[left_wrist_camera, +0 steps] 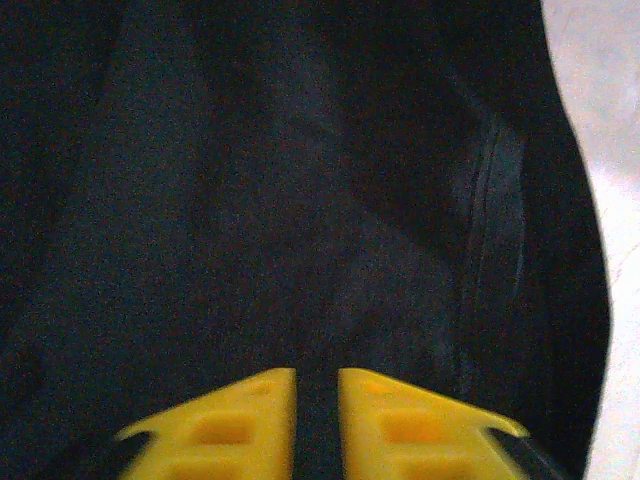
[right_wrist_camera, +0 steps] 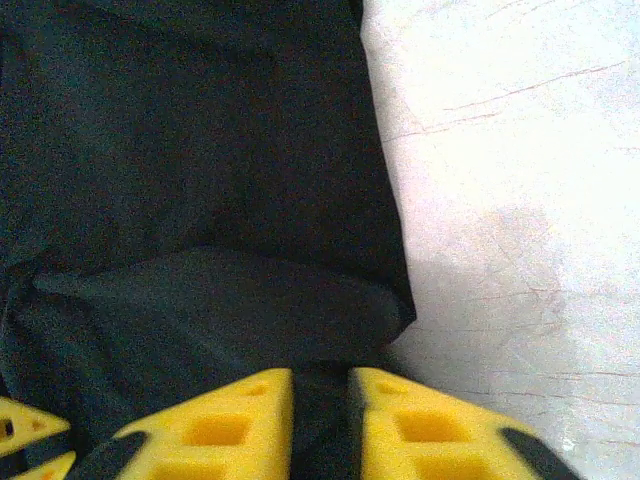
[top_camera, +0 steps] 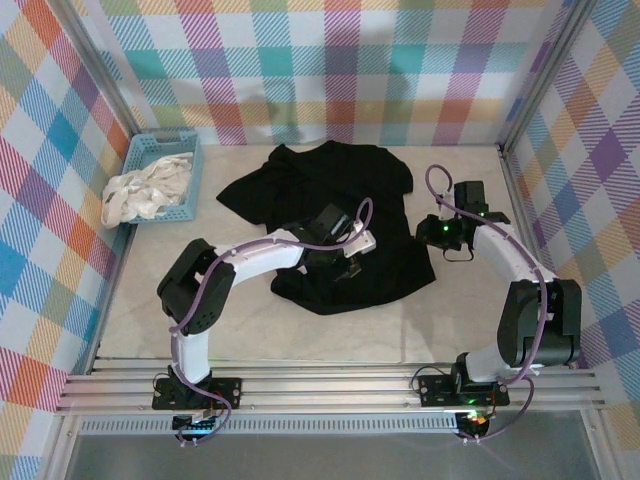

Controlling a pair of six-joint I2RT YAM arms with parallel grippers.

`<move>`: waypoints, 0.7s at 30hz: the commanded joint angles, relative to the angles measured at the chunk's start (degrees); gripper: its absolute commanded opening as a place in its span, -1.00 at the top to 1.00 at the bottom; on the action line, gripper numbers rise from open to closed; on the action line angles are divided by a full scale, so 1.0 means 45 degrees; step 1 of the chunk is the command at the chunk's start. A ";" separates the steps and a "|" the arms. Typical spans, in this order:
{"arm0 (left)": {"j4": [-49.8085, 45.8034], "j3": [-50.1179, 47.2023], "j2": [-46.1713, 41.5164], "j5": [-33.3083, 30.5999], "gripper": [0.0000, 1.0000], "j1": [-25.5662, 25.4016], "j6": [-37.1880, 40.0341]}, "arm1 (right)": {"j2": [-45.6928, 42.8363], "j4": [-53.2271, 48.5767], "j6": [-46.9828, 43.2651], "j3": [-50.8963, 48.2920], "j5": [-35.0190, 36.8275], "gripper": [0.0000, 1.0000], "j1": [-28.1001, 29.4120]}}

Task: Fold the inside-out t-shirt

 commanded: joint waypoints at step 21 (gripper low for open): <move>-0.1975 0.1327 0.1910 -0.1155 0.73 -0.0731 0.0947 | 0.0043 0.0351 -0.0143 -0.0120 -0.0165 0.21 -0.0083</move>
